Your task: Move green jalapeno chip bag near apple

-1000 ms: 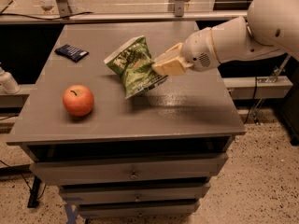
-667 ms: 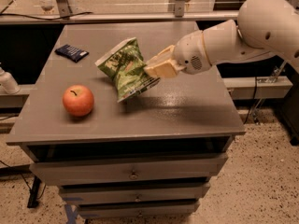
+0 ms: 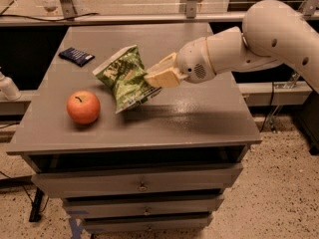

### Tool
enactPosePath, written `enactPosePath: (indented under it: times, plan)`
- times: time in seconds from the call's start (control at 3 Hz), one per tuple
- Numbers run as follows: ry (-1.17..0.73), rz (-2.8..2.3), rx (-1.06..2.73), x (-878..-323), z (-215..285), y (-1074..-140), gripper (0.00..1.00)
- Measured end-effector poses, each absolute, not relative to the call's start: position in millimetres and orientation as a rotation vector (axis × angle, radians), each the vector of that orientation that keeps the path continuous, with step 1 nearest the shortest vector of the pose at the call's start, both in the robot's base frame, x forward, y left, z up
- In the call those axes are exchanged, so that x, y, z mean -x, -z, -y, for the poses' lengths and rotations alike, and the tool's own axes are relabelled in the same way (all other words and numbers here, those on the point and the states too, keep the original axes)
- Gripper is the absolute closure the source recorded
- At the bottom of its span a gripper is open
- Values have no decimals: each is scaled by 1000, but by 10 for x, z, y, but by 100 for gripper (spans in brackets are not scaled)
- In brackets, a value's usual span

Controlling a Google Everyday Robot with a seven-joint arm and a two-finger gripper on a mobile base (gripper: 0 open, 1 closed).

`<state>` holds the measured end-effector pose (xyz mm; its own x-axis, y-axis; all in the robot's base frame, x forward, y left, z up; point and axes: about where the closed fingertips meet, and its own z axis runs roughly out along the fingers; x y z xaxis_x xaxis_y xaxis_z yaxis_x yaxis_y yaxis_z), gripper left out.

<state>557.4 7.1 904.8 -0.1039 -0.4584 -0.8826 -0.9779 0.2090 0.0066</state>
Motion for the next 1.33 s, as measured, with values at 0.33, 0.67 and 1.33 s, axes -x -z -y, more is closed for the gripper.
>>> enactPosePath:
  times: [0.33,0.67,1.33]
  plan:
    - [-856,-1694,1355,-5488,-164,-9001,100]
    - [-894,-1715,1366,-5427,-227,-8934,95]
    - [-943,-1751,1413,-5384,-294,-8850,54]
